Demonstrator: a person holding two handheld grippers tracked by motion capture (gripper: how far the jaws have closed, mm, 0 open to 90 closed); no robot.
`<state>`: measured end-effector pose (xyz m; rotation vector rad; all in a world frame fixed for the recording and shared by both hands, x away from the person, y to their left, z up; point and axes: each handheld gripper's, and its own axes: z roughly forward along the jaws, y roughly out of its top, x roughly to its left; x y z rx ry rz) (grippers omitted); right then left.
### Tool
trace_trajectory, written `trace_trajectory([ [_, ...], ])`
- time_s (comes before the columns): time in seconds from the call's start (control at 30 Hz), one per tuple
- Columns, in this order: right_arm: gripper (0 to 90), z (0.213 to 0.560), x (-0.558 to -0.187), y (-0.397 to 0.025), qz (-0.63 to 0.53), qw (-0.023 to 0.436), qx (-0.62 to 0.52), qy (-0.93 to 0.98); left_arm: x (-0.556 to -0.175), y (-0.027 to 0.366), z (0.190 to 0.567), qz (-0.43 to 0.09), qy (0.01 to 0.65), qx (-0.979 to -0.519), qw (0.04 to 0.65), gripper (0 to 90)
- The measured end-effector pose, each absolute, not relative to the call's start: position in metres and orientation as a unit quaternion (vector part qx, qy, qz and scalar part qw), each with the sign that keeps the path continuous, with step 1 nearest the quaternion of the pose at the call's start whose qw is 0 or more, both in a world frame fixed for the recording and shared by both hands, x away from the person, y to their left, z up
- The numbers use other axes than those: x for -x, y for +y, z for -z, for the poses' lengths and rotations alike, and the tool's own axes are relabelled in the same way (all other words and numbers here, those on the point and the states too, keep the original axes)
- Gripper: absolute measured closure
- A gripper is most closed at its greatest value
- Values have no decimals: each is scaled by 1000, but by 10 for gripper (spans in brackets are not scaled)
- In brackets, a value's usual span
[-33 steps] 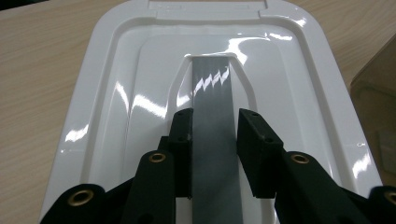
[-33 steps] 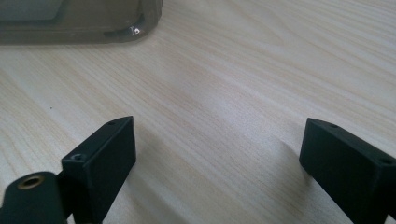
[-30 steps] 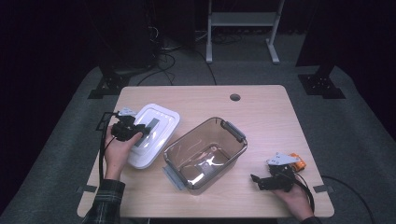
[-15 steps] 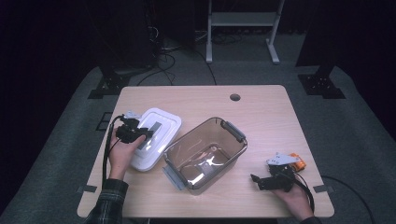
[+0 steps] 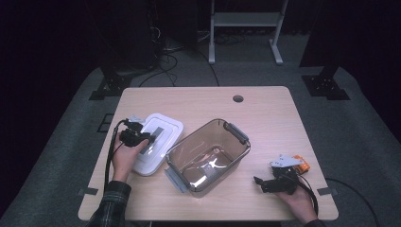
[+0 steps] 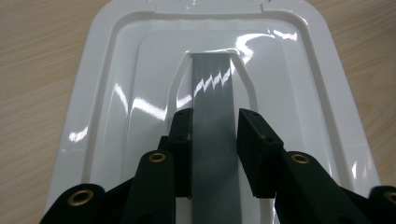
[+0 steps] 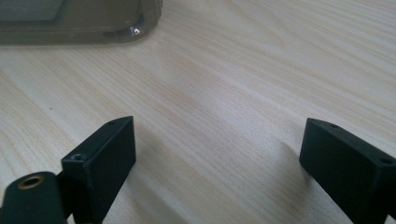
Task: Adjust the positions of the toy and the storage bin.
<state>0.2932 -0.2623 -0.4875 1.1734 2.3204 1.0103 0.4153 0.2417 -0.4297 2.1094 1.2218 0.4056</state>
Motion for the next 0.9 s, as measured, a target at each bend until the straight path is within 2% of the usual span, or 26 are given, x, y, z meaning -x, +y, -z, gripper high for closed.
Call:
trace_trajectory([
  [0.9,95,488,-293,-262,-356,175,-414,819,-421,247,451,-157,473,-814,298,671],
])
